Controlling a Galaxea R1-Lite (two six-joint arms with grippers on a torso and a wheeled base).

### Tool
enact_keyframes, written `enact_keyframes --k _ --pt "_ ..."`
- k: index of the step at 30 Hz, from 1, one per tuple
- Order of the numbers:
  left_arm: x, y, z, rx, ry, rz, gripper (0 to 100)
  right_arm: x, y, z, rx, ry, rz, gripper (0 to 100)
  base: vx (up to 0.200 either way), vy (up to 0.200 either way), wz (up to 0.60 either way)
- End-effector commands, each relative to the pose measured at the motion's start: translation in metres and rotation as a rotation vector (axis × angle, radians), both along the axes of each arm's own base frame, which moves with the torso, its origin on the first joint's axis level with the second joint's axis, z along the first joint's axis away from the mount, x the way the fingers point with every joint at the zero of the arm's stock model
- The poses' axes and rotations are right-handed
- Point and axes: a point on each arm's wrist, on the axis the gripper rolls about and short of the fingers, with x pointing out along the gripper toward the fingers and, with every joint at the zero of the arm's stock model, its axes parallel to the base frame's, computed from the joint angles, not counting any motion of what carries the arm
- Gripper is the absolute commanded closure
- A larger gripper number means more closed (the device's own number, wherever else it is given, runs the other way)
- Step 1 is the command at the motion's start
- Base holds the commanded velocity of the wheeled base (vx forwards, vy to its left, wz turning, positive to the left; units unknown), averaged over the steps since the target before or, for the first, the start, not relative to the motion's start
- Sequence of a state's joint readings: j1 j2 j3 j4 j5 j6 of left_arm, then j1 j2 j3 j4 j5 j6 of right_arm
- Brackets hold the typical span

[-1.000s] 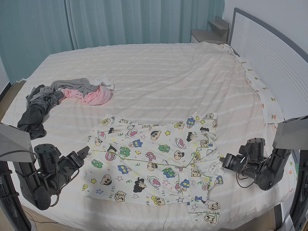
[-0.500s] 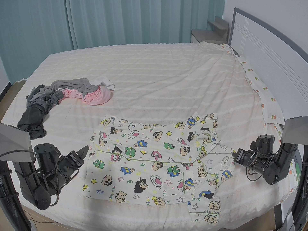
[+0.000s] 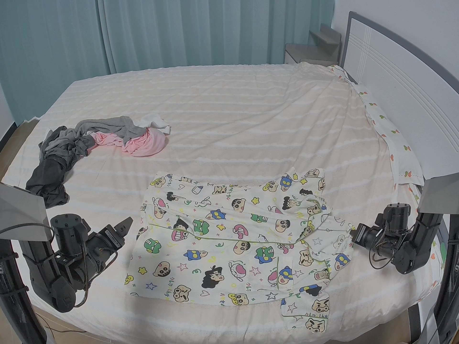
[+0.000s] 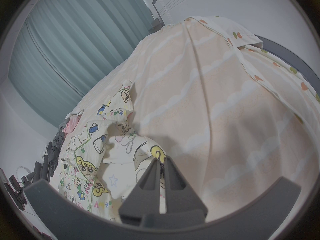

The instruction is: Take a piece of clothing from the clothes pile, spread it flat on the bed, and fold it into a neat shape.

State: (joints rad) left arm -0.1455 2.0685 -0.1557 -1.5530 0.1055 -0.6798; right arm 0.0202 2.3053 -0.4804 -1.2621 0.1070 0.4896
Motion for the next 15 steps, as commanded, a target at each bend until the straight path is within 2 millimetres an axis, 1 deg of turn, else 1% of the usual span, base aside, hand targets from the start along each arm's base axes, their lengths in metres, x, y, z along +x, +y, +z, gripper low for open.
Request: enact_keyframes --k 1,6,8,10,12,14,15 --pt "0.001 0.0 -0.001 -0.001 -0.01 0.0 0 0.0 0.0 -0.002 0.009 0.004 -0.001 0 0.0 0.0 0.0" --pt "-0.001 -0.005 -0.001 -0.003 -0.002 -0.02 0 -0.007 0.005 0.013 0.074 -0.018 0.023 0 0.0 0.0 0.0" --pt "-0.008 -0.013 -0.004 -0.018 0.022 -0.055 0 -0.013 0.009 0.022 0.144 -0.028 0.045 0 0.0 0.0 0.0" --pt "-0.014 -0.021 -0.009 -0.025 0.059 -0.099 0 -0.016 0.008 0.028 0.161 -0.04 0.058 0 0.0 0.0 0.0" --pt "-0.016 -0.026 -0.02 0.003 0.108 -0.122 0 -0.021 0.007 0.032 0.163 -0.041 0.057 0 0.0 0.0 0.0" --pt "-0.019 -0.026 -0.028 0.038 0.143 -0.135 0 -0.025 0.007 0.032 0.163 -0.03 0.06 0 0.0 0.0 0.0" --pt "-0.019 -0.026 -0.028 0.038 0.143 -0.135 0 -0.025 0.007 0.032 0.163 -0.03 0.06 0 0.0 0.0 0.0"
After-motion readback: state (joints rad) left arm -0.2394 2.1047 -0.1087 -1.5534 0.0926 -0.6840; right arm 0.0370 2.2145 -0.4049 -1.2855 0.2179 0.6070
